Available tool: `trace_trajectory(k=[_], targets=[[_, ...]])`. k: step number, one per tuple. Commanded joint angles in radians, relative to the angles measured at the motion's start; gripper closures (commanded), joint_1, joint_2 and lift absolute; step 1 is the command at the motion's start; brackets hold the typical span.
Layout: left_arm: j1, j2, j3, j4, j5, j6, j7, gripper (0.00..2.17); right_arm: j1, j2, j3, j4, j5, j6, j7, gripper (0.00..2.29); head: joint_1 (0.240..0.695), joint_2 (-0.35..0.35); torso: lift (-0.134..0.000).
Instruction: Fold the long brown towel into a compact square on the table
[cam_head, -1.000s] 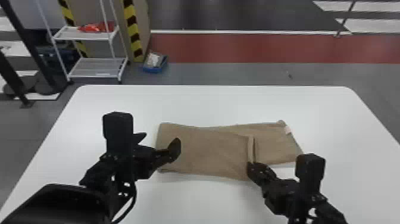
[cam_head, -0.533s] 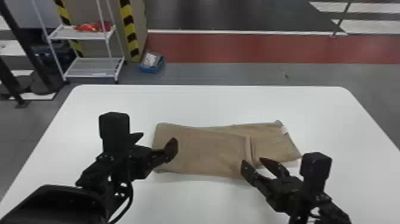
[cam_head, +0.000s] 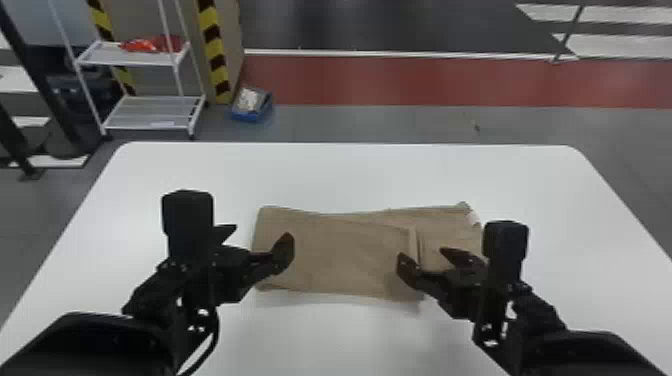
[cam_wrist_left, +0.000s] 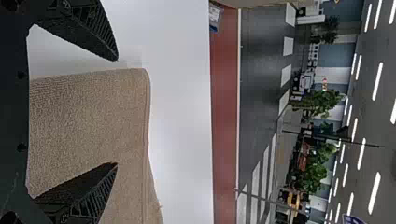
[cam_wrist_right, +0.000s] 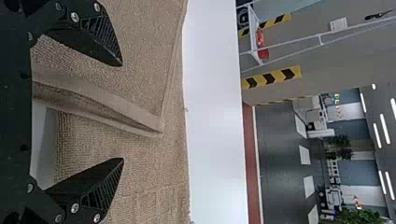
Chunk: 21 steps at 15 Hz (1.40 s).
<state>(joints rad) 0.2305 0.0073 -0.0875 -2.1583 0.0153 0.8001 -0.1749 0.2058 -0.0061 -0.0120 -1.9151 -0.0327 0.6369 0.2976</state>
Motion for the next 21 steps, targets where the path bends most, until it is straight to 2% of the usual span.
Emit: trace_trajectory(k=[1, 3, 4, 5, 8, 9, 12, 13, 19, 21], targets=[[0.001, 0.0, 0.002, 0.0, 0.0, -0.003, 0.0, 0.08, -0.031, 0.007, 0.01, 0.042, 0.02, 0.001, 0.0, 0.22, 0.695, -0.032, -0.123], [0.003, -0.001, 0.0, 0.008, 0.0, -0.021, 0.002, 0.08, -0.042, 0.007, 0.017, 0.061, 0.027, -0.009, 0.0, 0.29, 0.695, -0.031, -0.123], [0.009, -0.001, 0.0, 0.021, 0.006, -0.092, 0.011, 0.09, -0.042, 0.007, 0.018, 0.064, 0.027, -0.015, 0.0, 0.29, 0.695, -0.03, -0.123], [0.024, -0.003, 0.0, 0.051, 0.026, -0.264, 0.025, 0.09, -0.039, 0.007, 0.023, 0.062, 0.023, -0.021, 0.0, 0.29, 0.695, -0.027, -0.123], [0.038, -0.001, -0.003, 0.137, 0.078, -0.611, 0.114, 0.08, -0.025, 0.007, 0.026, 0.042, 0.025, -0.027, 0.002, 0.29, 0.695, -0.019, -0.123], [0.041, -0.001, -0.006, 0.158, 0.083, -0.672, 0.141, 0.08, -0.023, 0.007, 0.027, 0.039, 0.025, -0.027, 0.002, 0.29, 0.695, -0.014, -0.123], [0.049, -0.001, -0.001, 0.173, 0.087, -0.675, 0.161, 0.08, -0.029, 0.007, 0.033, 0.039, 0.028, -0.024, 0.002, 0.29, 0.695, 0.011, -0.123], [0.053, -0.001, -0.001, 0.173, 0.089, -0.675, 0.161, 0.08, -0.031, 0.007, 0.033, 0.039, 0.031, -0.021, 0.002, 0.35, 0.695, 0.013, -0.123], [0.058, 0.003, 0.0, 0.172, 0.089, -0.672, 0.16, 0.09, -0.019, 0.007, 0.035, 0.025, 0.03, -0.006, 0.002, 0.36, 0.695, 0.022, -0.123], [0.058, 0.005, 0.0, 0.172, 0.089, -0.672, 0.158, 0.09, -0.028, 0.007, 0.043, 0.027, 0.05, 0.01, 0.002, 0.36, 0.695, 0.021, -0.123]])
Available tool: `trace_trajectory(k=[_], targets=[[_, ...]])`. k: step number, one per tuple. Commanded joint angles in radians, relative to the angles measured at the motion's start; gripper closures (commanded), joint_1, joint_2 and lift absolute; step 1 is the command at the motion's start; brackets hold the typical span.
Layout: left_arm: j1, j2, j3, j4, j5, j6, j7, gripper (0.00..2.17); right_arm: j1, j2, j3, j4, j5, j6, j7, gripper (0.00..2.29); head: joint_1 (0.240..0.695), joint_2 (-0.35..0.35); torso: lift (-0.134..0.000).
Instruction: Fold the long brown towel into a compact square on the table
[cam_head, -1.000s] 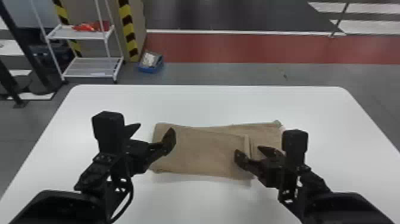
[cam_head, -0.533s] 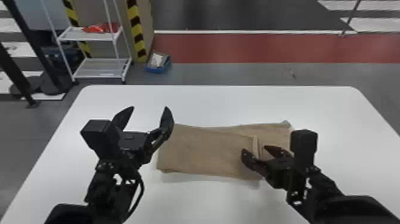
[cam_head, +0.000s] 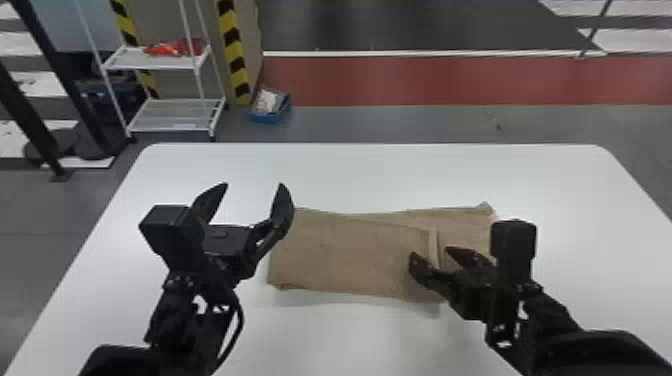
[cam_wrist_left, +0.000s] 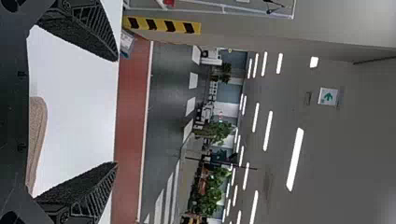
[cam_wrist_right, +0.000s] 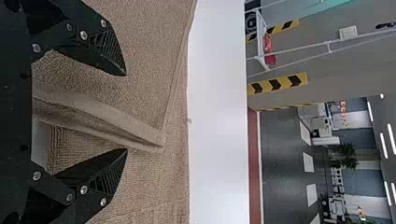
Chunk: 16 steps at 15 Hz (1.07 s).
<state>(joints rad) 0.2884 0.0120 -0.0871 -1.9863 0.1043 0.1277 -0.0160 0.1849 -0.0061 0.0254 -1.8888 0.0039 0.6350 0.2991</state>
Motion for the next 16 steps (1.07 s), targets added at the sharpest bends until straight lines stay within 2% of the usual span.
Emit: trace_trajectory(k=[1, 5, 6, 9, 10, 16], targets=[[0.002, 0.002, 0.0, 0.0, 0.0, 0.0, -0.001, 0.09, -0.01, 0.007, 0.011, 0.005, 0.019, 0.015, 0.0, 0.38, 0.695, 0.021, -0.123], [0.008, 0.006, 0.007, 0.0, 0.003, 0.0, -0.001, 0.09, -0.005, 0.007, 0.019, 0.0, 0.021, 0.018, -0.002, 0.49, 0.695, 0.027, -0.123], [0.008, 0.006, 0.009, 0.0, 0.005, 0.0, -0.001, 0.09, -0.002, 0.007, 0.018, -0.001, 0.021, 0.018, 0.0, 0.59, 0.695, 0.03, -0.123], [0.008, 0.006, 0.007, 0.0, 0.009, 0.0, -0.002, 0.09, 0.01, 0.007, 0.011, -0.015, 0.018, 0.018, 0.006, 0.57, 0.695, 0.033, -0.123], [0.008, 0.006, 0.007, 0.0, 0.009, 0.0, -0.004, 0.09, 0.018, 0.007, 0.01, -0.023, 0.018, 0.015, 0.006, 0.48, 0.695, 0.033, -0.123], [0.008, 0.006, 0.01, 0.0, 0.009, 0.0, -0.006, 0.09, 0.042, 0.007, -0.005, -0.053, 0.021, 0.018, 0.005, 0.48, 0.695, 0.025, -0.123]])
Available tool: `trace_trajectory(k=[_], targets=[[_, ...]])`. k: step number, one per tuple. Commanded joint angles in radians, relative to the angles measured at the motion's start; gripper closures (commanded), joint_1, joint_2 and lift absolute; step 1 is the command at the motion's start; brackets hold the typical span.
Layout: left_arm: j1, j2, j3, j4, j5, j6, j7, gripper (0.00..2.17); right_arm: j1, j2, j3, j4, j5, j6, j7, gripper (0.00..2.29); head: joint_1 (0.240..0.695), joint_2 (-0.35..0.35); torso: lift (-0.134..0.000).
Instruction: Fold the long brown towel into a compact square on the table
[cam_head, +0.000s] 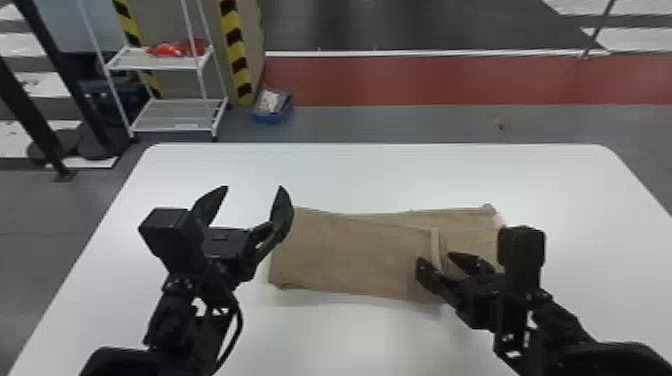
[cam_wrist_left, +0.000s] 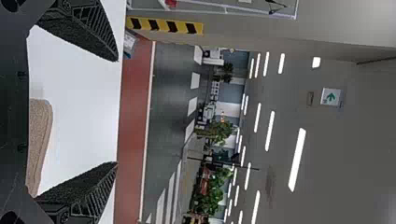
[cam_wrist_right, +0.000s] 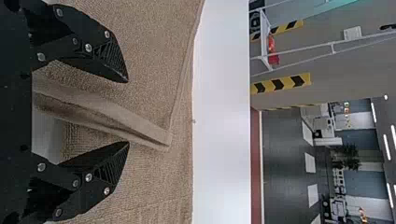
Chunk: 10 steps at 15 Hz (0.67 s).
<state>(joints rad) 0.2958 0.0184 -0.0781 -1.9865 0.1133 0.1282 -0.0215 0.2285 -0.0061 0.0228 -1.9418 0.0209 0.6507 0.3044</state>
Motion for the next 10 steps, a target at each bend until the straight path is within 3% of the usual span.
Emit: trace_trajectory(k=[1, 8, 10], targets=[[0.0, 0.0, 0.001, 0.002, 0.0, 0.0, 0.0, 0.09, -0.003, 0.007, -0.001, 0.0, 0.008, 0.011, -0.001, 0.49, 0.695, 0.024, -0.123], [0.002, 0.0, 0.004, 0.002, 0.0, 0.0, -0.002, 0.09, -0.014, 0.007, 0.005, 0.009, 0.016, 0.017, -0.001, 0.65, 0.695, 0.022, -0.123], [0.002, 0.0, 0.004, 0.003, -0.001, 0.0, -0.003, 0.09, -0.014, 0.007, 0.005, 0.009, 0.016, 0.017, -0.001, 0.94, 0.695, 0.024, -0.123]])
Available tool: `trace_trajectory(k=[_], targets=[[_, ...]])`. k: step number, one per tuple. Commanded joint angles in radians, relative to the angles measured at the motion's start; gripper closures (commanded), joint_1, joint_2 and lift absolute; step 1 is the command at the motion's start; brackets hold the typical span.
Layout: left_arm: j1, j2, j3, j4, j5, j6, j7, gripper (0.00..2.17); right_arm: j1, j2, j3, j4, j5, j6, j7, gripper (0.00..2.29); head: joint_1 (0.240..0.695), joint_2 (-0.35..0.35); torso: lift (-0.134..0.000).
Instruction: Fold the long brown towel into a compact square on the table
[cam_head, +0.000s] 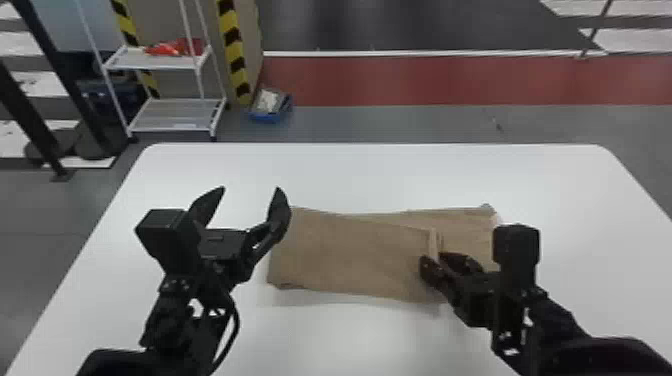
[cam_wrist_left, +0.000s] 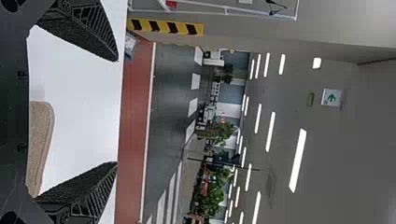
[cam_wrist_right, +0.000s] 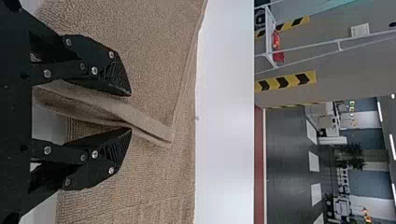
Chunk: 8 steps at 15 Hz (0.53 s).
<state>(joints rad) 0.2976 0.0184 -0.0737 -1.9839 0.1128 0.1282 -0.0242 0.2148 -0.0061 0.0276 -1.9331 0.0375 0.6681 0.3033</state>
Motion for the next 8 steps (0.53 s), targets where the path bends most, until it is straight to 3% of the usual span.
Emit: trace_trajectory(k=[1, 4, 5, 8], targets=[[0.0, 0.0, 0.0, 0.0, -0.001, 0.0, 0.0, 0.09, 0.0, 0.007, 0.0, 0.0, -0.001, 0.0, 0.0, 0.94, 0.695, 0.024, -0.123], [0.0, -0.002, 0.002, 0.002, -0.001, -0.003, 0.006, 0.09, 0.0, 0.007, -0.002, 0.0, -0.004, 0.0, 0.0, 0.95, 0.695, 0.025, -0.123], [0.0, -0.002, 0.002, 0.01, -0.001, -0.015, 0.01, 0.09, 0.0, 0.007, -0.002, 0.0, -0.005, 0.0, 0.0, 1.17, 0.695, 0.025, -0.123], [0.002, -0.002, 0.005, 0.022, 0.001, -0.025, 0.01, 0.09, 0.0, 0.007, -0.002, -0.001, -0.014, -0.015, 0.002, 1.23, 0.695, 0.029, -0.123]])
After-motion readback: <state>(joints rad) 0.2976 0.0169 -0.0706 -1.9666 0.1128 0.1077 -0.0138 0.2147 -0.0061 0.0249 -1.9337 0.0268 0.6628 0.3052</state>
